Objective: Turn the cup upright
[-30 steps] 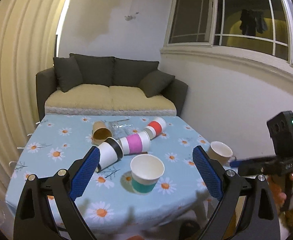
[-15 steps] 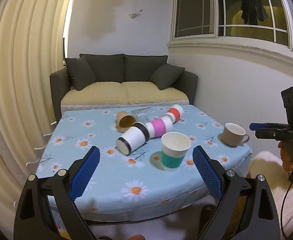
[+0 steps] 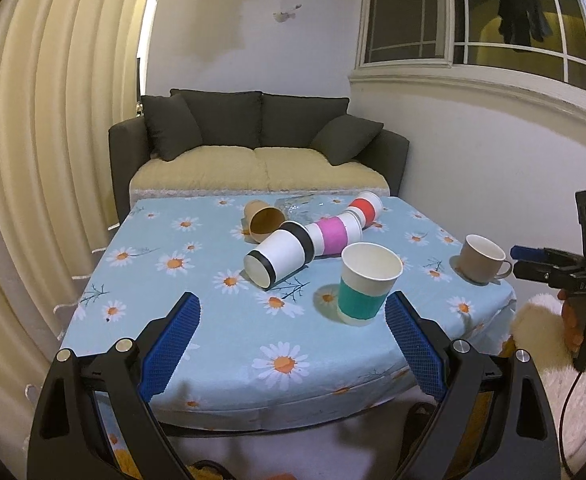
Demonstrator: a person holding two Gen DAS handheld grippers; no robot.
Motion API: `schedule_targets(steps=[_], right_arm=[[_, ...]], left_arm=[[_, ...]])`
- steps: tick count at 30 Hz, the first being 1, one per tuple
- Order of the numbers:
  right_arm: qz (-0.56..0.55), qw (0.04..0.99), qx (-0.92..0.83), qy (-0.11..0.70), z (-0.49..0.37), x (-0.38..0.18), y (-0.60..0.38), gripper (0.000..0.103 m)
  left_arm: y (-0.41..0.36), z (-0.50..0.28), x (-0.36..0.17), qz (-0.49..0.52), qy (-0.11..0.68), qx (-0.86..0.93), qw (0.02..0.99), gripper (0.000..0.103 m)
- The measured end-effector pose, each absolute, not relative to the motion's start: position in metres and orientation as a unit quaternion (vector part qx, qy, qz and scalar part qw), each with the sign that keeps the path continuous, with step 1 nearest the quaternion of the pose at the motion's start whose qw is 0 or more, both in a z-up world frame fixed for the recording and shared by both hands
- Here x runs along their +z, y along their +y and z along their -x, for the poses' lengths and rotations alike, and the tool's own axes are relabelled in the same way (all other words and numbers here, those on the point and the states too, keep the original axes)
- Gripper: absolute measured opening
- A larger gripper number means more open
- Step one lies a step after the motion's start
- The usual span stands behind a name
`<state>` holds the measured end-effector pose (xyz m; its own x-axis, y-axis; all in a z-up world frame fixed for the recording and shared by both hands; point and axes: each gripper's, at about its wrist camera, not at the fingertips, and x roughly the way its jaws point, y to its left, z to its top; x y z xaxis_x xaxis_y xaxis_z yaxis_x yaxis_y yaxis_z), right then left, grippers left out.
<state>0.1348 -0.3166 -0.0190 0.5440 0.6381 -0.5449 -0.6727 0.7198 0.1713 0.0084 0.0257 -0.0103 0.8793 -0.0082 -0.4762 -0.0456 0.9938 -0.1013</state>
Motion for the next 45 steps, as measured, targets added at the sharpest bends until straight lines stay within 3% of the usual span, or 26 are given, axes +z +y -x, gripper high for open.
schedule_targets(steps=[45], right_arm=[[0.039, 0.874, 0.375, 0.307, -0.134, -0.024, -0.305, 0.090]], left_arm=[[0.014, -0.015, -0.013, 0.058, 0.256, -0.003, 0.965, 0.092]])
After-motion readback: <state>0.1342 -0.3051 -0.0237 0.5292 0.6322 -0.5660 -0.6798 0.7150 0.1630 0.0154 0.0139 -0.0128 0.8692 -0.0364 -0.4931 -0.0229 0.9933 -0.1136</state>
